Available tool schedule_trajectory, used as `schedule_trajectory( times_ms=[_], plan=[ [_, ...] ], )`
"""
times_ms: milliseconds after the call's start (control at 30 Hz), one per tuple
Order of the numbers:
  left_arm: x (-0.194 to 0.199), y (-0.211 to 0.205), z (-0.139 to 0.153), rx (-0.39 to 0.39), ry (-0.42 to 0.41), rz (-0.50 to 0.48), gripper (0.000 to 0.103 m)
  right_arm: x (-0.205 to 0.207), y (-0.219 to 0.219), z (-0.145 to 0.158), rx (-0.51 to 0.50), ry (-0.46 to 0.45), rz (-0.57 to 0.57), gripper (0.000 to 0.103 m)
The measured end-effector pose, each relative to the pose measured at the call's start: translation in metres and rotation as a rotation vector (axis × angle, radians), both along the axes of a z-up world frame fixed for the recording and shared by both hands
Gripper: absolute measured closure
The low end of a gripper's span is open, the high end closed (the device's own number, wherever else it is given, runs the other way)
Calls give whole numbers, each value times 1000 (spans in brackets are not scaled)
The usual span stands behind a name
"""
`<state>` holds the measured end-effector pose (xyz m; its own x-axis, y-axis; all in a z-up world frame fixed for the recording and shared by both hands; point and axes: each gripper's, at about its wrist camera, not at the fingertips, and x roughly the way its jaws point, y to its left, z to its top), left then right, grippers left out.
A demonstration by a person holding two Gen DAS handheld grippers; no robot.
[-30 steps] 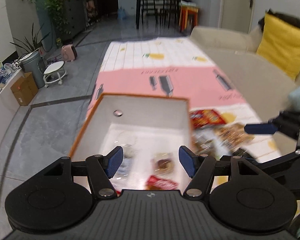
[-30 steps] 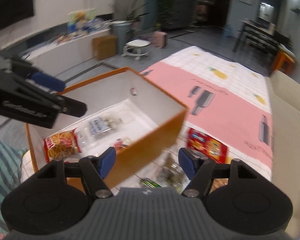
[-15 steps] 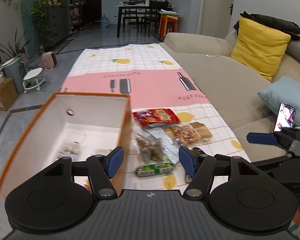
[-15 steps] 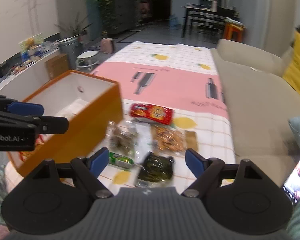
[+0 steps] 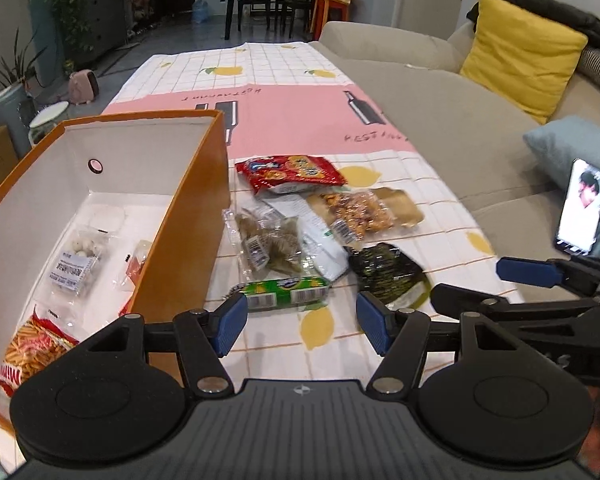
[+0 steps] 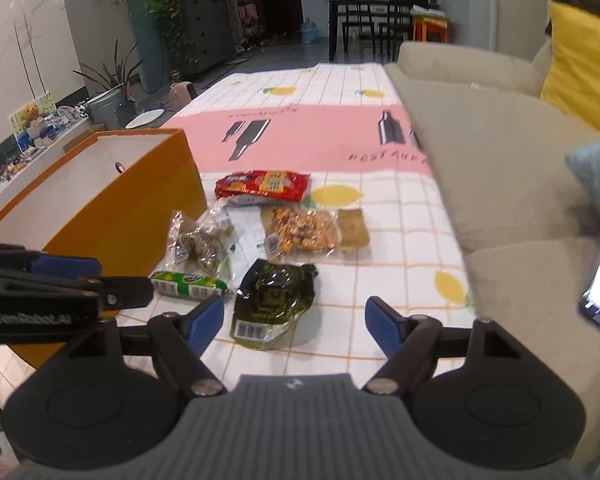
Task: Organize snacks
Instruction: 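Withdraw both tools from the box back toward the table, then grasp the green sausage stick with the left tool while the right tool grasps the dark seaweed pack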
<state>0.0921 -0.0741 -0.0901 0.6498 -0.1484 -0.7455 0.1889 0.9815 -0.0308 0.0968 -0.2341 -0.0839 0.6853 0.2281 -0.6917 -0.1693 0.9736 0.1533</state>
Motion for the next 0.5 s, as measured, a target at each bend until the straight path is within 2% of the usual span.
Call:
schedule_trajectory(
  times_ms=[100,267,500],
  plan=[
    [6,-3,-10,47,-5,-32,30,10,0,-8,34,33,0,28],
    [18,-15,-25,182,-34,-124,32,29,3,-18,39,65,5,32],
    [32,-26,-42,275,-51,-231,32,51,10,-29,43,75,31,32]
  ],
)
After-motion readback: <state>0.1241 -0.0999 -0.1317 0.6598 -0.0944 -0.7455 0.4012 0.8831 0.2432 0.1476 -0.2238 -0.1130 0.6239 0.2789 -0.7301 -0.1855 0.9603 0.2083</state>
